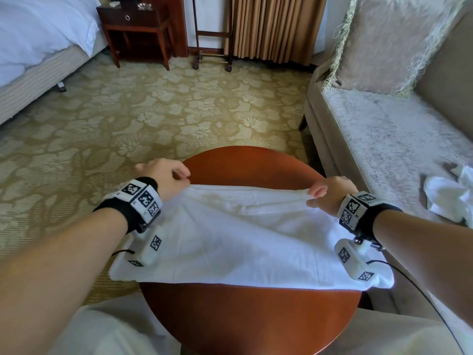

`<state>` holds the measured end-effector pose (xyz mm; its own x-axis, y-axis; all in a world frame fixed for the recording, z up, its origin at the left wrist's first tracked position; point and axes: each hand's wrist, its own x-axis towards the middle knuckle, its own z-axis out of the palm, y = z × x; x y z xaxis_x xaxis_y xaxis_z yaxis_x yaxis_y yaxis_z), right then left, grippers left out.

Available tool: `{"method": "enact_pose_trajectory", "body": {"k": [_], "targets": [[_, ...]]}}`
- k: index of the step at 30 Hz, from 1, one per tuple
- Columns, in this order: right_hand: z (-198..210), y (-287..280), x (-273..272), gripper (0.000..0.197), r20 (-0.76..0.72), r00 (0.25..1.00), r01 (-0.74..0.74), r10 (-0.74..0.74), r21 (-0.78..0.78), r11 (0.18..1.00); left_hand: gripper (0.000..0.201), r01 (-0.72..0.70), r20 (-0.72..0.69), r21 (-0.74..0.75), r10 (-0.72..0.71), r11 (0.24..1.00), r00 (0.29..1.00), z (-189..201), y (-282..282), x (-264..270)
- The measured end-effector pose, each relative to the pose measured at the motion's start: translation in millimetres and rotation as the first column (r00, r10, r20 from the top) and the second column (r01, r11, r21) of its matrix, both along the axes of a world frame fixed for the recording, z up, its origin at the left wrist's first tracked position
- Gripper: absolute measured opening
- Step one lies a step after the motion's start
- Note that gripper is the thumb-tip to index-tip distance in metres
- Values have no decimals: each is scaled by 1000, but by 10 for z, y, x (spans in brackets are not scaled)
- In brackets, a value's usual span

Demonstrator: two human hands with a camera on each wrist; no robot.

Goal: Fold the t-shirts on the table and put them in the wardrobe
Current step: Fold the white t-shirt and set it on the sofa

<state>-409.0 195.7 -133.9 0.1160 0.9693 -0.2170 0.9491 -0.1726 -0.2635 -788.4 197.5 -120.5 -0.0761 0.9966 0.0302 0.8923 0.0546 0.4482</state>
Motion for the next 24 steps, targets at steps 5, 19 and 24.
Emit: {"method": "enact_pose_trajectory", "body": {"k": [5, 19, 24], "targets": [[-12, -56, -44, 16, 88, 995, -51, 51, 2, 999, 12, 126, -138, -193, -154, 973, 978, -196, -36, 255], [166, 53, 46, 5, 11, 983, 182, -182, 18, 983, 14, -63, 61, -87, 68, 994, 996, -261, 56, 207], [287, 125, 88, 8, -114, 957, 271, -268, 14, 963, 7, -75, 157, -97, 90, 992, 984, -233, 150, 144]]}}
